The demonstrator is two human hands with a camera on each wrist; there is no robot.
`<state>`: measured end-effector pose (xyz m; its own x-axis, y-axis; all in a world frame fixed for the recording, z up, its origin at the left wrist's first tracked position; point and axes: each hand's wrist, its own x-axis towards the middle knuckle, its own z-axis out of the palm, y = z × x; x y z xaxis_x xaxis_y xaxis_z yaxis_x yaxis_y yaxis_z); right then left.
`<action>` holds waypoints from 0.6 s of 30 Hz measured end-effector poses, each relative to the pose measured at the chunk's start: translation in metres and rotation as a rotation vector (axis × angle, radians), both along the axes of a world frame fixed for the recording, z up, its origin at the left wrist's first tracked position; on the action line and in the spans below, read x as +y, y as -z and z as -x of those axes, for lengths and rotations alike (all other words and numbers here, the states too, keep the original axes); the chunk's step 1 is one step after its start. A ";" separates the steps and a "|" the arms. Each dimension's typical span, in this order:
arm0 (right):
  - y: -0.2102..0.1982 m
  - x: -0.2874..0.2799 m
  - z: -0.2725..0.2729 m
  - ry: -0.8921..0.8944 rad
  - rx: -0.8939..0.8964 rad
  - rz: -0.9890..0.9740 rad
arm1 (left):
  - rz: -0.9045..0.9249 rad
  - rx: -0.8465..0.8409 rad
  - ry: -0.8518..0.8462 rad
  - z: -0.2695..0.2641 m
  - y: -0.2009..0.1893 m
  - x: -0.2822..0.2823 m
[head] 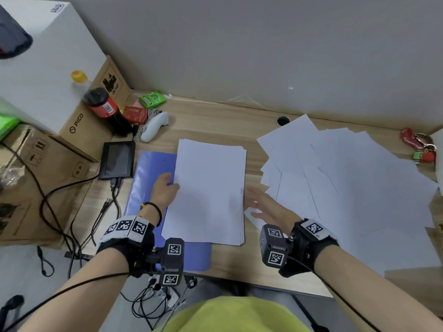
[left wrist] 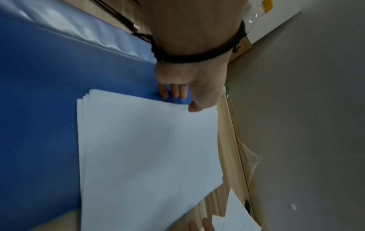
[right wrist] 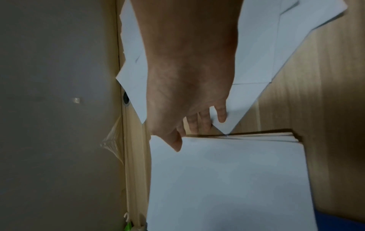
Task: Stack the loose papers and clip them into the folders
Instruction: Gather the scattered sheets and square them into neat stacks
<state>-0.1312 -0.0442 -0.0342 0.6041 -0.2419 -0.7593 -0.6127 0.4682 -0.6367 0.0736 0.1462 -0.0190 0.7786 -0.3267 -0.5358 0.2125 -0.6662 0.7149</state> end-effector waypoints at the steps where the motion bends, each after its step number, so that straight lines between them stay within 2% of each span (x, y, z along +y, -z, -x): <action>1: -0.004 -0.007 0.004 0.015 -0.011 0.013 | -0.019 -0.055 -0.037 0.000 0.003 -0.004; 3: -0.011 -0.027 0.020 0.059 -0.029 0.033 | 0.017 -0.121 -0.084 0.008 0.001 -0.023; 5: -0.015 -0.047 0.045 0.115 -0.030 0.048 | 0.119 -0.081 -0.066 0.024 -0.002 -0.049; 9: -0.017 -0.077 0.112 0.270 0.029 0.093 | 0.173 0.159 0.182 0.072 -0.006 -0.105; 12: -0.009 -0.091 0.164 0.409 0.084 0.152 | 0.069 0.272 0.331 0.110 -0.004 -0.138; 18: 0.002 -0.100 0.223 0.480 0.175 0.241 | -0.099 0.209 0.442 0.151 0.004 -0.170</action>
